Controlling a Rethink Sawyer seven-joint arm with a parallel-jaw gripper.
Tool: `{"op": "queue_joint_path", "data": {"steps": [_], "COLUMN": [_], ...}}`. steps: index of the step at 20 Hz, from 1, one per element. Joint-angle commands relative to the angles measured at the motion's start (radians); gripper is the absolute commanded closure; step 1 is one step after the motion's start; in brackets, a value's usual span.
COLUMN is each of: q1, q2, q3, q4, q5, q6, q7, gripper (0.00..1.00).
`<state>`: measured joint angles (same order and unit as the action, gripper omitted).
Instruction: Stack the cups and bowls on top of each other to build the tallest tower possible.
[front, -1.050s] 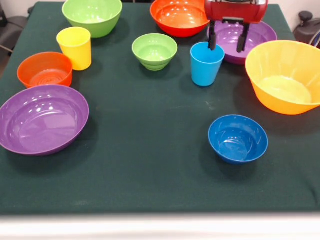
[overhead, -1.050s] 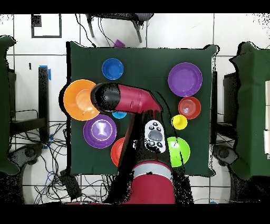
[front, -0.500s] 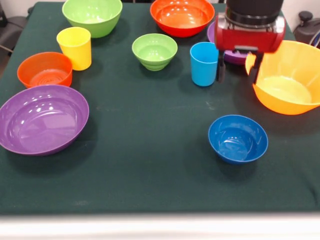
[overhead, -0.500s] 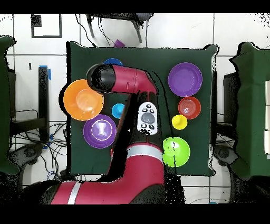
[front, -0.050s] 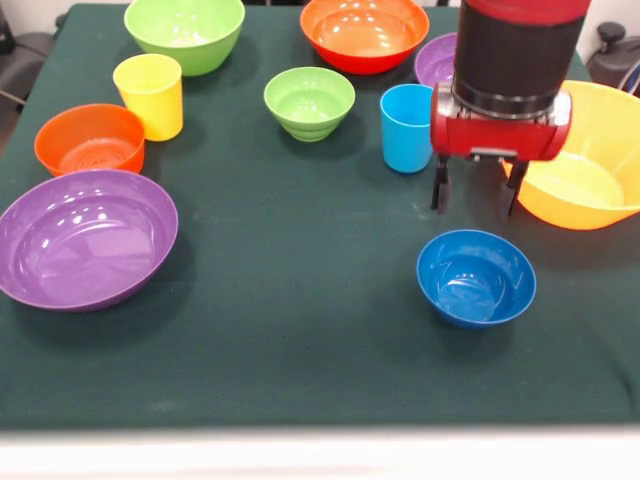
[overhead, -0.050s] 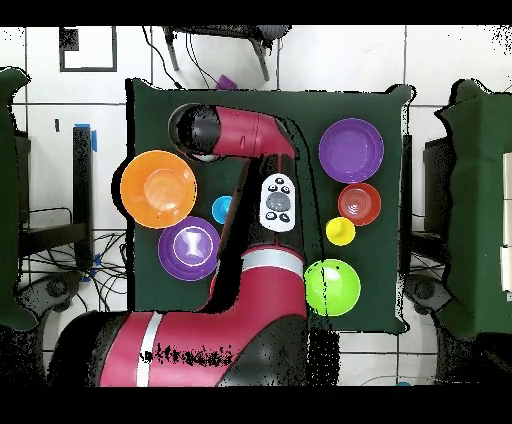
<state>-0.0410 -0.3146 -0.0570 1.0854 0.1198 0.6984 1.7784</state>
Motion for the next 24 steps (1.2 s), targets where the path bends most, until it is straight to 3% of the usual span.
{"op": "queue_joint_path", "data": {"steps": [1, 9, 19, 24], "q1": [-0.009, -0.043, -0.058, -0.066], "q2": [0.086, 0.096, 0.116, 0.175], "q3": [0.041, 0.07, 0.085, 0.116], "q4": [-0.099, -0.026, -0.027, -0.02], "q5": [-0.065, -0.083, -0.077, -0.073], "q6": [0.106, 0.021, 0.0, -0.067], "q7": [0.003, -0.052, -0.049, -0.043], "gripper": [0.0, 0.0, 0.0, 0.0]}}
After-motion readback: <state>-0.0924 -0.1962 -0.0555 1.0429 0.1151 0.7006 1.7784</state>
